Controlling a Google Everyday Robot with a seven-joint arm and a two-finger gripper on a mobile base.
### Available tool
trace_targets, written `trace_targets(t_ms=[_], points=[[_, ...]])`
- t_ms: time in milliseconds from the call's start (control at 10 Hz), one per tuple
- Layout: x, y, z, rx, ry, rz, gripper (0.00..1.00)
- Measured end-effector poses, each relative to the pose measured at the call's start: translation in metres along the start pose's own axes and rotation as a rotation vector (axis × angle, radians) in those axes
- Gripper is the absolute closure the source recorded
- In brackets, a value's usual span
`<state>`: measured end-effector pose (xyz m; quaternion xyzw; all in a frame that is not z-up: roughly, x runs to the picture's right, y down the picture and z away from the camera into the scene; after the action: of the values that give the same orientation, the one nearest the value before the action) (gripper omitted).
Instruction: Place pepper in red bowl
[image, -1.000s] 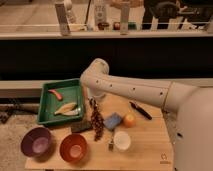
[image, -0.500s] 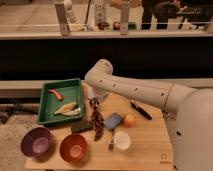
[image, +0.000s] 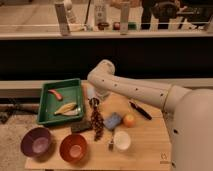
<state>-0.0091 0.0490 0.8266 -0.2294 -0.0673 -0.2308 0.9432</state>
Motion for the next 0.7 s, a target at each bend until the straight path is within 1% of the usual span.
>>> trace_targets(t_ms=[200, 300, 400, 500, 600, 700], points=[[0.004, -0.003, 0.005, 0.004, -0.002, 0.025, 0.93], [0.006, -0.006, 0.008, 0.014, -0.007, 0.047, 0.93], [0.007, -0.007, 0.009, 0.018, -0.008, 0.055, 0.85], [0.006, -0.009, 0.007, 0.025, -0.011, 0.030, 0.77], [0.005, -0.016, 0.003, 0.049, -0.015, -0.042, 0.65], [-0.002, -0.028, -0.001, 0.082, -0.024, -0.110, 0.53]])
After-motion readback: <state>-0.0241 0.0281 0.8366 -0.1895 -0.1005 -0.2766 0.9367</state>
